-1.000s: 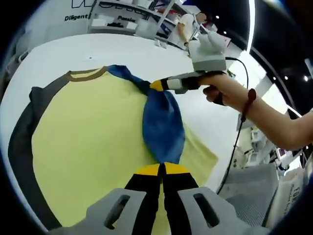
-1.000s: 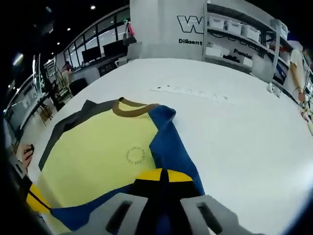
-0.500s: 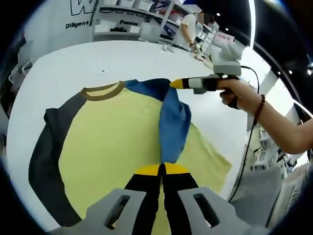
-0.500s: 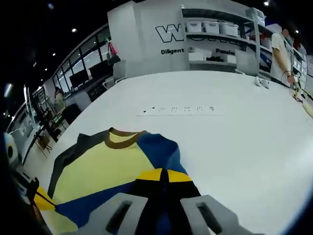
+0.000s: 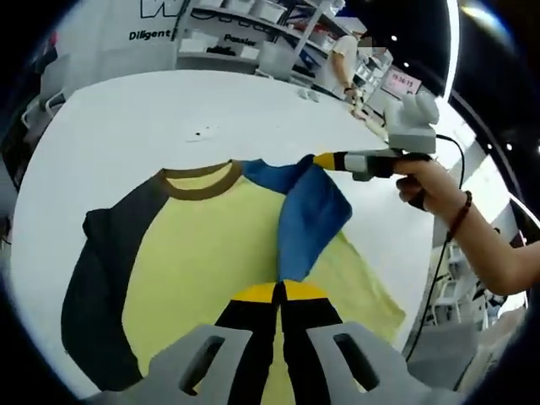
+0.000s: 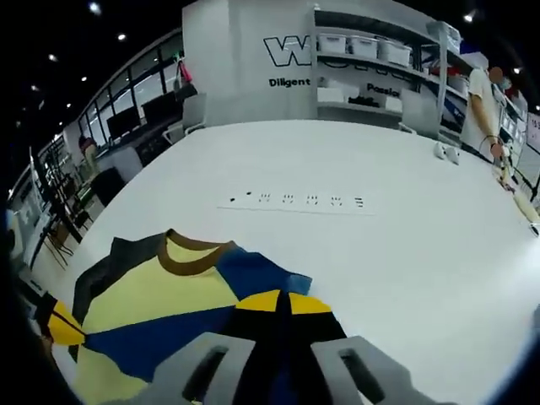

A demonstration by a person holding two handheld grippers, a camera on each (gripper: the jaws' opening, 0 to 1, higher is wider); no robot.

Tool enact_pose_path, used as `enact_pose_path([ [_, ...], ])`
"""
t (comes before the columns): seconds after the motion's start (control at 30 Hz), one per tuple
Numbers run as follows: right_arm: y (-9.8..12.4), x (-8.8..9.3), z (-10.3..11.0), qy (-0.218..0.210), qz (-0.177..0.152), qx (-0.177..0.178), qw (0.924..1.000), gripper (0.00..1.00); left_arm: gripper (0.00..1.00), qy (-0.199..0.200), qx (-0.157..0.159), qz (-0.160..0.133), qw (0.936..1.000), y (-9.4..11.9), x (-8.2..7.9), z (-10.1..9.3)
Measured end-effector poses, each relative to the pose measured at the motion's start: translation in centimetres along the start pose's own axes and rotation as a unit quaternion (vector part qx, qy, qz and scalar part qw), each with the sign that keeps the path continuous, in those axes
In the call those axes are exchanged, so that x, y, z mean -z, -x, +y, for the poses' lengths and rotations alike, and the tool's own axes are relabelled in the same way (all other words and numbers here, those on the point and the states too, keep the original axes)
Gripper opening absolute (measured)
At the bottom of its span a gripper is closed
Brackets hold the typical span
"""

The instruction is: Fold the garment on the visible template until the final outline fits inside the template.

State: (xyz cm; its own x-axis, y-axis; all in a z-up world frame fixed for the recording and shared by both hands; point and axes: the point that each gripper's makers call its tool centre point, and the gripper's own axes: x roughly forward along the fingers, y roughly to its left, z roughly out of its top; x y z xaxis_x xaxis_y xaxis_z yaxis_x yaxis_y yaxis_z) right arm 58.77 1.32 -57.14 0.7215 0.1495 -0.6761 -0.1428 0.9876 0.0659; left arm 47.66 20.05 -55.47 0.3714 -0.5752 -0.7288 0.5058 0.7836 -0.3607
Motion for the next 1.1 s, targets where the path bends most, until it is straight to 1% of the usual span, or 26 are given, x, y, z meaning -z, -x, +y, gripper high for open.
enact_pose_path([
  [0.03,0.1,0.0,0.1,0.008,0.003,0.001,1.0000,0.00,0.00,-0.004,-0.004,0.002,1.0000,0.3,-0.2,0.1],
  [0.07,0.1,-0.1,0.1,0.008,0.004,0.002,1.0000,0.00,0.00,-0.005,-0.005,0.002,1.0000,0.4,-0.4,0.1],
  [0.1,0.2,-0.1,0.1,0.007,0.005,0.001,1.0000,0.00,0.00,-0.001,-0.005,0.005,1.0000,1.0,-0.8,0.1],
  [0.2,0.6,0.0,0.8,0.002,0.009,-0.008,0.9999,0.00,0.00,0.002,0.007,0.008,0.9999,2.3,-1.4,-0.3],
  [0.27,0.7,-0.1,1.2,0.010,0.009,-0.011,0.9999,0.00,0.00,0.003,0.009,0.016,0.9998,3.1,-1.6,-0.1],
  [0.37,0.4,-0.2,2.2,0.012,0.013,-0.022,0.9996,0.00,0.00,-0.003,-0.016,0.029,0.9995,4.2,-1.8,1.6],
  [0.43,0.2,-0.3,2.9,0.018,0.016,-0.027,0.9994,0.00,0.00,0.002,-0.019,0.032,0.9993,4.7,-1.8,2.3],
  [0.53,-0.1,-0.6,3.6,0.023,0.016,-0.031,0.9991,0.00,0.00,0.016,-0.018,0.030,0.9993,5.1,-2.0,3.1],
  [0.57,-0.2,-0.7,3.9,0.024,0.015,-0.033,0.9990,0.00,0.00,0.023,-0.020,0.032,0.9990,5.3,-1.9,3.4],
  [0.6,-0.3,-0.8,4.4,0.026,0.015,-0.039,0.9988,0.00,0.00,0.025,-0.021,0.041,0.9986,5.5,-1.7,3.7],
  [0.67,-0.6,-0.9,5.1,0.034,0.012,-0.049,0.9982,0.00,0.00,0.022,-0.026,0.047,0.9983,5.5,-1.6,4.2],
  [0.77,-1.4,-0.8,5.7,0.047,0.018,-0.048,0.9976,0.00,0.00,0.029,-0.038,0.063,0.9969,5.1,-1.2,5.8],
  [0.87,-2.2,-0.4,6.1,0.050,0.026,-0.047,0.9973,0.00,0.00,0.044,-0.044,0.065,0.9960,4.5,-1.2,7.2],
  [0.97,-3.1,0.1,6.4,0.059,0.035,-0.045,0.9966,0.00,0.00,0.060,-0.047,0.071,0.9946,3.6,-0.7,8.5],
  [1.0,-3.4,0.3,6.5,0.068,0.036,-0.043,0.9961,0.00,0.00,0.066,-0.049,0.072,0.9939,3.3,-0.6,8.9],
  [1.07,-3.8,0.3,6.6,0.070,0.033,-0.044,0.9960,0.00,0.00,0.067,-0.053,0.073,0.9936,2.9,-0.5,9.5],
  [1.1,-4.4,0.5,6.7,0.069,0.030,-0.048,0.9960,0.00,0.00,0.069,-0.071,0.078,0.9920,2.3,-0.5,10.9],
])
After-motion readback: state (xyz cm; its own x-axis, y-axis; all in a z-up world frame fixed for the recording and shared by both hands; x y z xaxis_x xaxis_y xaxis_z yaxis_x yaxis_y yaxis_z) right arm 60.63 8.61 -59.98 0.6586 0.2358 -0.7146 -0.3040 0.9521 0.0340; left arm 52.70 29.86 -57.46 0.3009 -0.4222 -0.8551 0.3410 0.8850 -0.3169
